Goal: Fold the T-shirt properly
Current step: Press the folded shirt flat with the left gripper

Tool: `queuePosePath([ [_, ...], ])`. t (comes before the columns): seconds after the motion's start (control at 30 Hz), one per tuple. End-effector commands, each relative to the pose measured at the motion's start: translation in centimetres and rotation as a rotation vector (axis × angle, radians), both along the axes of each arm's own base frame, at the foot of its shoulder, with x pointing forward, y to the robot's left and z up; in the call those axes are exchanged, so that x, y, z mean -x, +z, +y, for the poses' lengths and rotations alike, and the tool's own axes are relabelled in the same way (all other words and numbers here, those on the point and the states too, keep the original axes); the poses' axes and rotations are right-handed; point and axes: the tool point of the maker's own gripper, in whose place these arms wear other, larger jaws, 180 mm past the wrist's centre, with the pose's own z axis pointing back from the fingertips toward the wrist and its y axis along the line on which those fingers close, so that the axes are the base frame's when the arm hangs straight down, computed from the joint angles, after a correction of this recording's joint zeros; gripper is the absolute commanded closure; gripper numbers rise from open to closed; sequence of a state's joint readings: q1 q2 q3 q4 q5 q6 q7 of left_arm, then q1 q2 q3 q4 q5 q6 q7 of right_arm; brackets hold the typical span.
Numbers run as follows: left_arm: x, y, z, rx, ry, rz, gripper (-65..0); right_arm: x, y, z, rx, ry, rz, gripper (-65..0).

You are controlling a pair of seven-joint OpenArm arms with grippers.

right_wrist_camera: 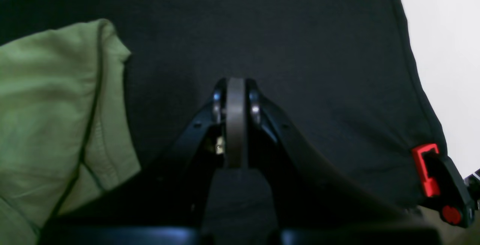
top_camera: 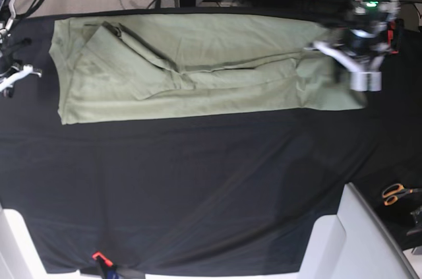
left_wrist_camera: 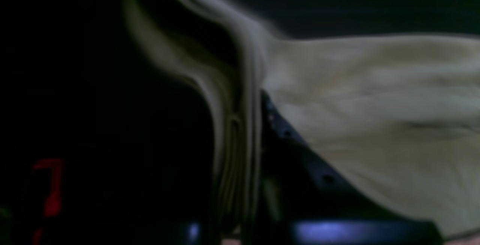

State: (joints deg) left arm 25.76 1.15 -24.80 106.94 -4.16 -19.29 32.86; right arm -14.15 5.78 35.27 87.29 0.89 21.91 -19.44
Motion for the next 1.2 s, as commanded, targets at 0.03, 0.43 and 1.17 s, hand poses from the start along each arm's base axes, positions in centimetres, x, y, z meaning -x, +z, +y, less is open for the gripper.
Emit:
queuePosePath([
  [0.03, -0.3, -0.1, -2.0, -0.017, -0.036, 0.02, 0.0, -0.9, 1.5, -0.6, 0.026, 0.007, -0.049, -2.1],
  [0.43, -1.7, -0.4, -13.2, 0.12, -0.145, 0.012, 0.0, -0.8, 1.4, -0.7, 0.026, 0.005, -0.046, -2.1],
  [1.17, -1.7, -4.0, -22.8, 0.207, -0.299, 0.112, 0.0, -0.5, 1.5, -1.1, 0.033, -0.001, -0.042, -2.1],
])
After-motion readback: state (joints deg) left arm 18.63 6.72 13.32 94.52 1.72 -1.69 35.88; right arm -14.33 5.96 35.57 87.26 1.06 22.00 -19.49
